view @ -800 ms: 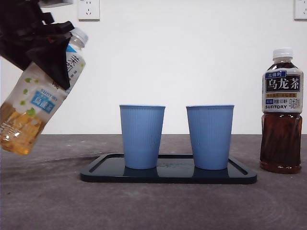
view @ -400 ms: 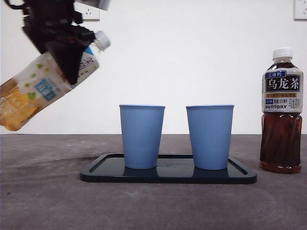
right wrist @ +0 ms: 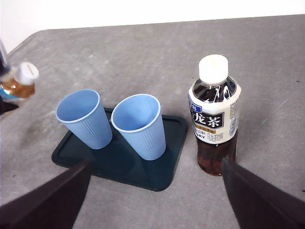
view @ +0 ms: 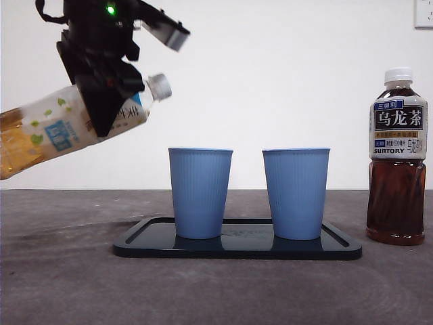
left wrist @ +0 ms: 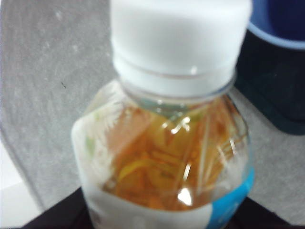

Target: Pour the drink into the cup

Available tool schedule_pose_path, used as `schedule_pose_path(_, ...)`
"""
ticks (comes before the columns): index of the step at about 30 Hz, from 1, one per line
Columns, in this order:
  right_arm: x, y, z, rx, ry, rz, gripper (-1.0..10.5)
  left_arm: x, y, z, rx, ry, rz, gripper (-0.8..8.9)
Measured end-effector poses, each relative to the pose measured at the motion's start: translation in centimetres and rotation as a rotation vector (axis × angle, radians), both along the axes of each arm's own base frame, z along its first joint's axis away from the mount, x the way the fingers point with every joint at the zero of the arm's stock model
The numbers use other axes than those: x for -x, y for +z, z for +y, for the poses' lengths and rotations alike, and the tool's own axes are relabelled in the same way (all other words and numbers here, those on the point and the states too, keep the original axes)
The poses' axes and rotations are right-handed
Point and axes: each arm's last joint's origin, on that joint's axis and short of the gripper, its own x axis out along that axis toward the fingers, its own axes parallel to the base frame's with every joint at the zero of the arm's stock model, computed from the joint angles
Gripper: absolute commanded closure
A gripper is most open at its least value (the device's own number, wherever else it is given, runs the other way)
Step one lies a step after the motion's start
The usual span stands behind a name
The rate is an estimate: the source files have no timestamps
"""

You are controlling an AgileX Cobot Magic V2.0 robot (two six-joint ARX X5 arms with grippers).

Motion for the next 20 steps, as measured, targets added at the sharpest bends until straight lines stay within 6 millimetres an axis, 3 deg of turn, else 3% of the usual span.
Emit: schedule_pose_path(20, 0.0, 0.0, 0.0, -0.001, 0.004, 0.001, 5.1, 0.1, -3.1, -2.8, -0.268, -0.039, -0.06, 6.32)
